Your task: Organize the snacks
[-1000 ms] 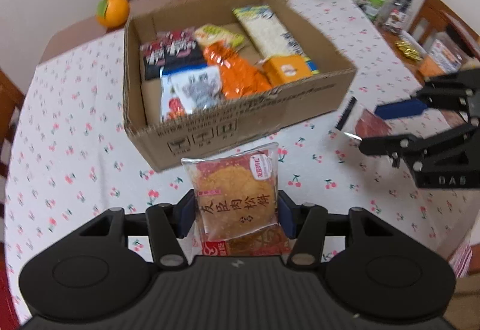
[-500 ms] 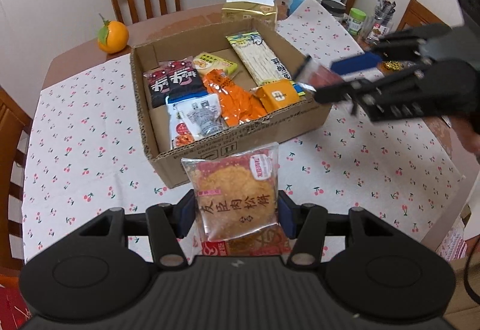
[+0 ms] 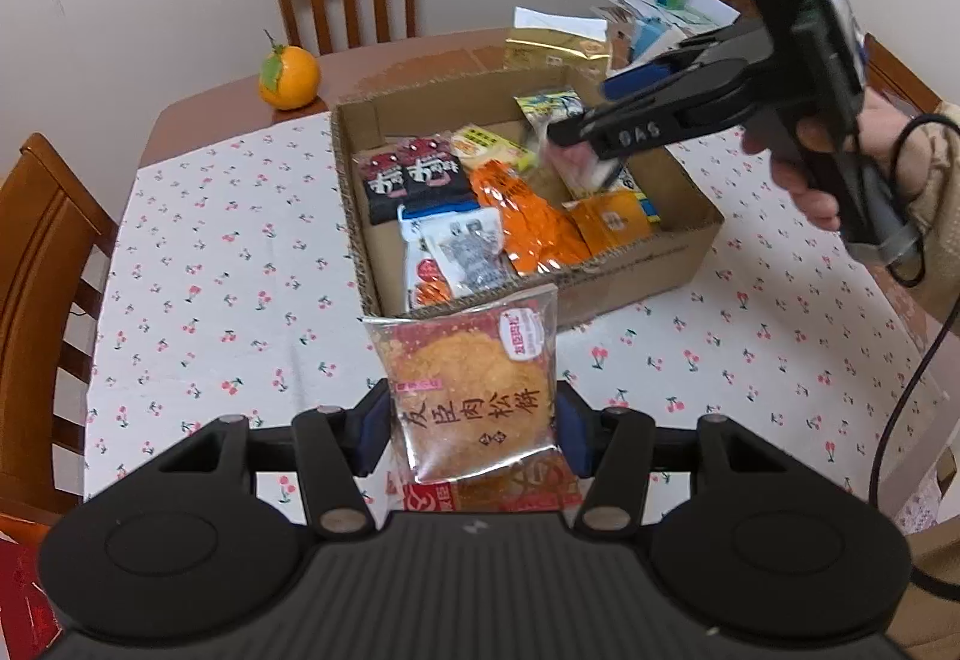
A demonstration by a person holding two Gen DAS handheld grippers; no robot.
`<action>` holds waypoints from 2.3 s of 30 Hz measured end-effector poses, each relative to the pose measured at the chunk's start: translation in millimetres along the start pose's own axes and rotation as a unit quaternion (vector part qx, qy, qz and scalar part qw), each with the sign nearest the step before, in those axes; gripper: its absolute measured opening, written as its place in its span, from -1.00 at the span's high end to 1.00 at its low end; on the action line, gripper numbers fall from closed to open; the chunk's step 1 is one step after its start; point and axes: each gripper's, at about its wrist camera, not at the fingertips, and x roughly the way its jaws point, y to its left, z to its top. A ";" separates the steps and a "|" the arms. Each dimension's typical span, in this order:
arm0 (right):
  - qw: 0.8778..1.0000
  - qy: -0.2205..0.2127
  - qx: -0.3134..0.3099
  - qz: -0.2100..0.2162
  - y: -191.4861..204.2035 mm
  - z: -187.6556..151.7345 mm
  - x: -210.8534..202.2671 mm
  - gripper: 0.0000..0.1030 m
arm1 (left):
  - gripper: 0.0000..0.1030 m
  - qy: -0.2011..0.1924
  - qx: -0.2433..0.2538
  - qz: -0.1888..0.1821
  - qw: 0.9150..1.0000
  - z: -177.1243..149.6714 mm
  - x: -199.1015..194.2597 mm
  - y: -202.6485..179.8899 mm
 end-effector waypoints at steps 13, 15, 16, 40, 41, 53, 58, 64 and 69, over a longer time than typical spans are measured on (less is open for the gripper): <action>0.996 0.011 0.084 0.007 5.1 -32.3 -32.8 -1.00 | -0.05 -0.016 0.027 -0.003 1.000 43.0 15.9 0.7; 0.995 0.011 0.095 0.007 6.0 -37.1 -40.2 -1.00 | -0.05 -0.018 0.028 -0.007 0.999 53.6 23.1 1.5; 0.995 0.011 0.101 0.006 6.7 -39.8 -43.9 -1.00 | -0.05 -0.018 0.029 -0.009 0.999 60.0 28.1 2.1; 0.989 0.025 0.144 -0.026 -6.9 -69.5 -61.7 -1.00 | -0.86 -0.087 0.035 0.019 0.995 180.0 131.3 -29.6; 0.989 0.026 0.145 -0.026 -7.2 -68.8 -61.1 -1.00 | -0.86 -0.090 0.029 0.018 0.995 177.5 126.9 -27.3; 0.982 0.048 0.176 -0.049 -11.6 -52.5 -64.2 -1.00 | -0.97 -0.150 0.002 0.073 0.986 112.2 48.2 -6.5; 0.971 0.081 0.209 -0.078 -11.0 -45.8 -63.8 -1.00 | -0.99 -0.112 -0.052 0.086 0.989 70.7 38.6 4.2; 0.965 0.103 0.216 -0.111 6.2 -42.7 -71.3 -1.00 | -0.99 -0.086 -0.042 0.146 0.985 32.6 20.0 -5.8; 0.962 0.110 0.216 -0.123 25.9 -39.6 -90.0 -1.00 | -0.99 -0.068 -0.088 0.122 0.986 28.9 -8.9 -5.0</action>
